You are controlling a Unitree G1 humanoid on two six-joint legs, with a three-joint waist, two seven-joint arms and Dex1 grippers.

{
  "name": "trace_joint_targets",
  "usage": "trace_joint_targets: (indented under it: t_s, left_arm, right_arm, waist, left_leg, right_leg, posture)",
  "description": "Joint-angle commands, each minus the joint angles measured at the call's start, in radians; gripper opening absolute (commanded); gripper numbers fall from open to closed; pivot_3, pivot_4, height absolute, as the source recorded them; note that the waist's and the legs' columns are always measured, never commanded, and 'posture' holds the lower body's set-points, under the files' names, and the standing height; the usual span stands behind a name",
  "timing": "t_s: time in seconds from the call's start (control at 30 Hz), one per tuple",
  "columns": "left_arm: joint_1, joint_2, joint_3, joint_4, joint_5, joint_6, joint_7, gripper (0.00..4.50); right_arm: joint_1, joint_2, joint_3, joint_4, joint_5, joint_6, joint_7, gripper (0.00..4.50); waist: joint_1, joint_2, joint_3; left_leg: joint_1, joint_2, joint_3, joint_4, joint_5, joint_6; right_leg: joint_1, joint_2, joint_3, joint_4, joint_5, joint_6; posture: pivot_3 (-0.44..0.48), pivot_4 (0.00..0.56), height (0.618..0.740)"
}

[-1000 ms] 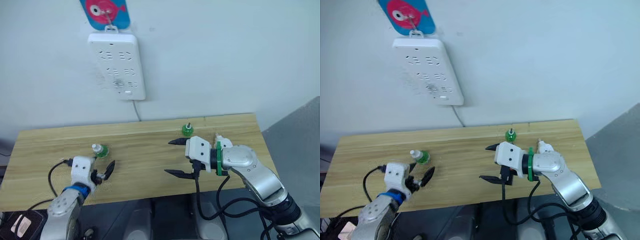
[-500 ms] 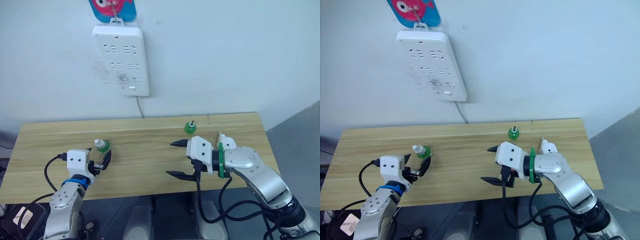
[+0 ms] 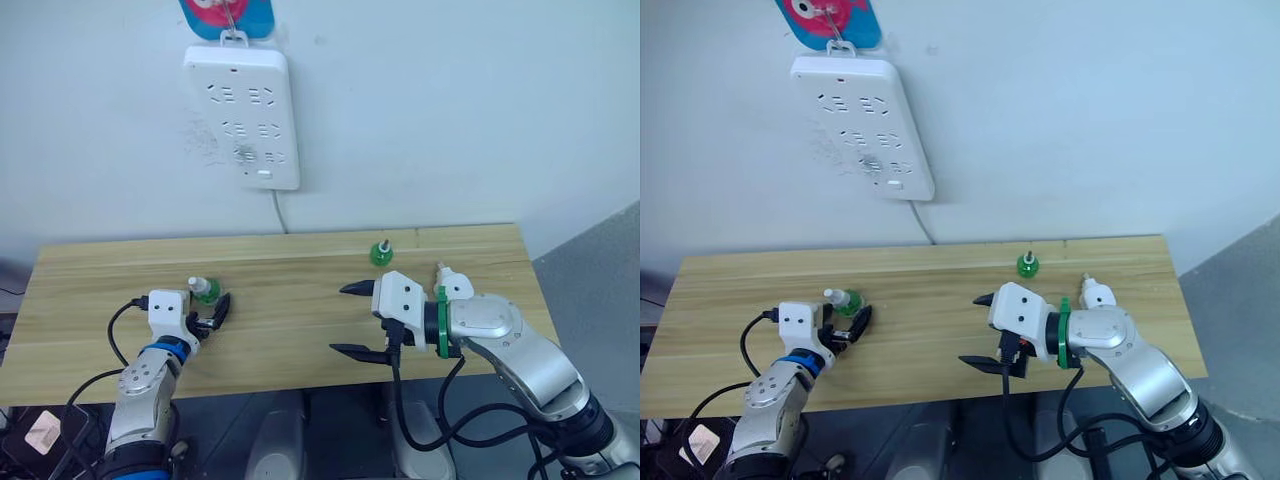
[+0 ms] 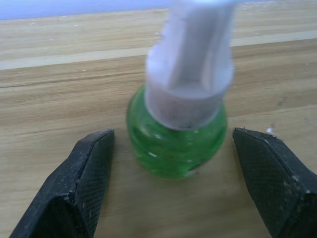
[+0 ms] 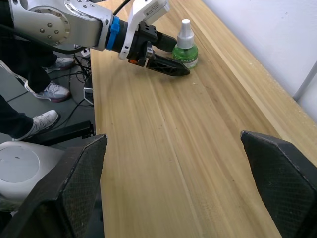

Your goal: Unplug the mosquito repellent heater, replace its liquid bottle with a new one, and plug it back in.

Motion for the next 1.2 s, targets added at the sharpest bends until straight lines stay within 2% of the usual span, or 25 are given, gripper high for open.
trace_joint_targets:
  t_s: [0.03,0.17,0.27,0.4,0.57,0.7,0.8,1.0,1.1,1.2]
  left_arm:
    - [-0.010,0.006,-0.007,0.044,0.014,-0.032,-0.003,3.96]
    - [-0.027,0.005,-0.012,0.078,0.014,-0.052,-0.013,3.96]
    - [-0.043,0.003,-0.013,0.103,0.015,-0.069,-0.015,3.41]
    - [-0.044,0.006,-0.010,0.115,0.017,-0.086,-0.010,2.28]
    - [0.005,0.018,-0.015,0.047,0.030,-0.097,-0.010,2.25]
    - [0.078,0.063,-0.069,-0.159,0.045,-0.079,-0.071,2.25]
    - [0.079,0.119,-0.153,-0.360,0.040,0.009,-0.152,2.25]
    - [-0.012,0.230,-0.309,-0.614,-0.088,0.274,-0.360,2.25]
    - [-0.095,0.269,-0.358,-0.663,-0.153,0.402,-0.434,2.25]
    - [-0.186,0.282,-0.390,-0.642,-0.160,0.452,-0.476,2.25]
  right_arm:
    - [0.002,-0.008,-0.009,-0.056,0.021,0.002,-0.002,4.50]
    - [0.002,-0.013,-0.009,-0.060,0.026,0.009,-0.001,4.50]
    - [0.004,-0.016,-0.011,-0.063,0.030,0.014,-0.002,4.50]
    - [0.009,-0.021,-0.013,-0.071,0.034,0.018,-0.006,4.50]
    - [0.007,-0.024,-0.022,-0.062,0.036,0.004,-0.013,4.50]
    - [-0.009,-0.011,-0.063,-0.054,0.066,0.007,-0.027,4.50]
    - [-0.024,-0.008,-0.127,-0.068,0.119,0.036,-0.028,4.50]
    - [-0.078,0.022,-0.171,-0.088,0.177,0.127,-0.092,4.50]
    - [-0.128,0.084,-0.162,-0.079,0.182,0.199,-0.174,4.50]
    - [-0.155,0.141,-0.133,-0.065,0.183,0.238,-0.220,4.50]
  waist:
    - [0.000,0.000,0.002]
    - [-0.001,0.002,0.004]
    - [0.000,0.003,0.004]
    - [-0.001,0.002,0.004]
    - [-0.003,0.002,0.004]
    - [0.000,-0.003,0.001]
    - [0.011,-0.005,-0.001]
    - [0.002,-0.008,-0.011]
    - [-0.003,-0.006,-0.020]
    - [-0.008,-0.006,-0.032]
  left_leg:
    - [0.000,0.000,-0.001,0.000,0.000,0.000]
    - [0.000,0.000,-0.001,0.000,0.000,0.000]
    - [0.000,0.000,-0.001,0.000,0.000,0.000]
    - [0.000,0.000,-0.001,-0.001,0.000,0.000]
    - [-0.001,0.001,-0.001,-0.002,0.000,0.000]
    - [-0.001,0.002,0.001,-0.008,0.000,0.000]
    - [-0.002,0.002,-0.002,-0.012,0.001,-0.002]
    - [-0.003,0.002,-0.002,-0.014,0.002,-0.003]
    - [-0.005,0.002,0.000,-0.015,0.002,-0.003]
    - [-0.012,0.002,0.002,-0.015,0.003,-0.004]
  right_leg:
    - [0.000,0.000,0.000,0.000,0.000,0.000]
    - [0.000,0.000,0.001,0.000,-0.001,-0.002]
    - [0.000,0.000,0.000,-0.001,0.000,0.001]
    - [0.000,0.000,0.000,-0.002,0.001,0.001]
    - [0.000,0.000,0.000,-0.008,0.002,0.004]
    - [0.000,0.000,0.000,-0.015,0.005,0.008]
    - [0.000,-0.001,-0.002,-0.017,0.005,0.008]
    - [0.001,0.000,-0.003,-0.023,0.008,0.005]
    - [-0.002,0.001,-0.004,-0.024,0.010,0.001]
    - [-0.007,0.002,-0.006,-0.024,0.014,-0.005]
  posture:
    - [-0.097,0.476,0.740]
    - [-0.100,0.477,0.740]
    - [-0.105,0.480,0.740]
    - [-0.106,0.472,0.740]
    - [-0.105,0.460,0.740]
    - [-0.082,0.435,0.740]
    - [-0.064,0.407,0.740]
    - [-0.084,0.337,0.740]
    - [-0.097,0.307,0.740]
    - [-0.114,0.276,0.740]
